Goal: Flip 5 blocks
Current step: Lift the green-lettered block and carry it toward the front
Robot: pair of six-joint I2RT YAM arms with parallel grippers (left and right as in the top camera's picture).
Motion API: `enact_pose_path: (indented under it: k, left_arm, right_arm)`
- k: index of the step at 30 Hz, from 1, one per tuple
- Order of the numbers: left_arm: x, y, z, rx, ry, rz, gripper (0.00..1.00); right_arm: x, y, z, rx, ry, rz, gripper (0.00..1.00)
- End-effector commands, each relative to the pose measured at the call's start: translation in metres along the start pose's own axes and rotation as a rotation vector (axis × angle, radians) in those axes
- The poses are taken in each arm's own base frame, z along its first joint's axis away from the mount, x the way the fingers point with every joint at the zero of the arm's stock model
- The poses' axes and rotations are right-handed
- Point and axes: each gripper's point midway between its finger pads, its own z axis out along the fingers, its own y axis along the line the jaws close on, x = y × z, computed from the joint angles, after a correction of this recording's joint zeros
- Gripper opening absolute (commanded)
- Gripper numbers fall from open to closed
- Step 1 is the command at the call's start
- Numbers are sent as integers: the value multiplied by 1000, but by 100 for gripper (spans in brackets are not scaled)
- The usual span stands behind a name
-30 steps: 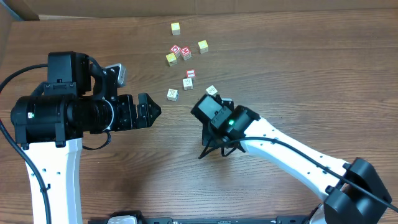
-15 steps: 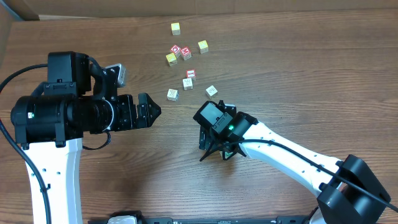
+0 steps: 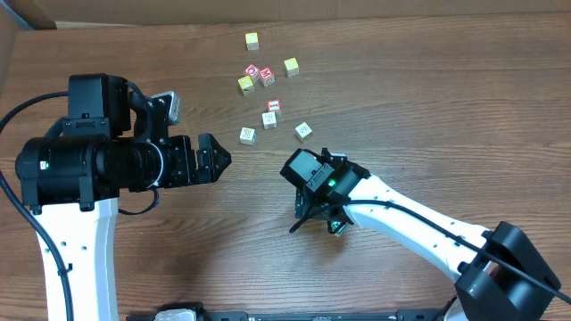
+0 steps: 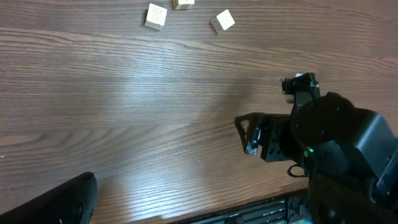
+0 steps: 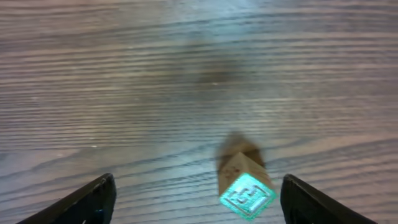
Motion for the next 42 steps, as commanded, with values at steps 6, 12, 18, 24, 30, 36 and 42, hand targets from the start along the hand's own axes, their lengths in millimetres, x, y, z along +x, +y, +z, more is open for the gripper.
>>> enact_pose_path:
  k: [6,12,18,24,30,36,42]
  left_arm:
    - [-5,-1,-4,-1,-21,5,100]
    - [-5,-1,-4,-1,-21,5,100]
    - [-5,-1,-4,-1,-21,5,100]
    - [-6,-1,-4,-1,-22,5,100]
    - [-6,-1,-4,-1,-22,5,100]
    - [-5,-1,-4,-1,-21,5,100]
    - [-6,-1,-4,-1,-22,5,100]
  right_arm:
    - [34,-21,27,37,105,30,90]
    - [35,-18,32,16,106,33,66]
    - [30,-12,33,-11,85,35,51]
    - [16,5,33,-77,27,39,50]
    - [17,5,33,-78,31,39,55]
    - [32,3,32,-79,108,34,56]
    - [35,1,32,-72,117,32,43]
